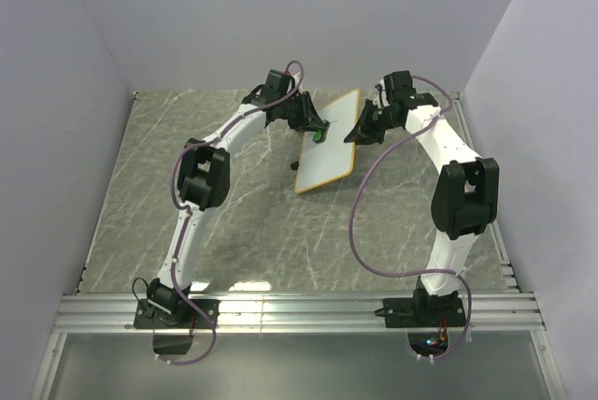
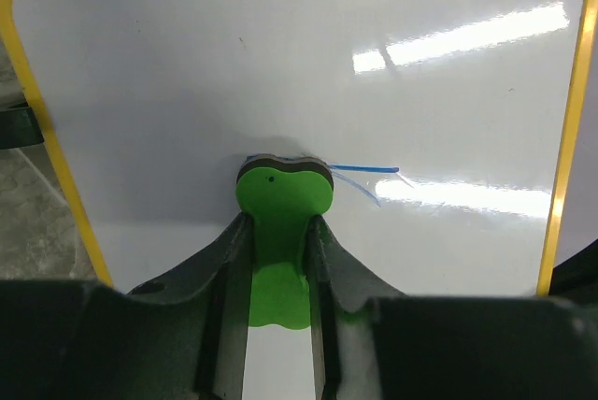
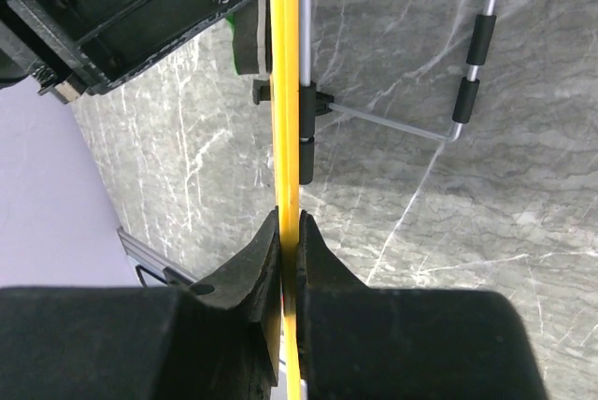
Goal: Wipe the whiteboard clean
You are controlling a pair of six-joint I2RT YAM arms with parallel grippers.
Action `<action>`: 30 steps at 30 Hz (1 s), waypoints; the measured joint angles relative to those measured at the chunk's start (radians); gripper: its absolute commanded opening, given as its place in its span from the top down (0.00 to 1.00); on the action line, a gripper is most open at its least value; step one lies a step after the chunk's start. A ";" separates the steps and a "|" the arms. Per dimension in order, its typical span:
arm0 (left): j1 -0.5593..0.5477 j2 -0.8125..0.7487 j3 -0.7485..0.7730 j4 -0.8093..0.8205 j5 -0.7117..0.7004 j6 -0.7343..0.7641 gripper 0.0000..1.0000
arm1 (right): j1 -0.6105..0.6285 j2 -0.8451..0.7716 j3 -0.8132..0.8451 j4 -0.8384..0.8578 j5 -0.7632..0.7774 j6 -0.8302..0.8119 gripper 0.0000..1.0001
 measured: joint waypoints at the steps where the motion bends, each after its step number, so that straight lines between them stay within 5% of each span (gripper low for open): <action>1: 0.002 0.000 -0.005 0.003 -0.004 0.000 1.00 | 0.002 0.000 0.001 0.000 0.001 0.002 1.00; 30: 0.078 0.081 -0.004 0.047 -0.015 -0.005 1.00 | 0.067 -0.035 0.019 -0.043 0.080 0.035 1.00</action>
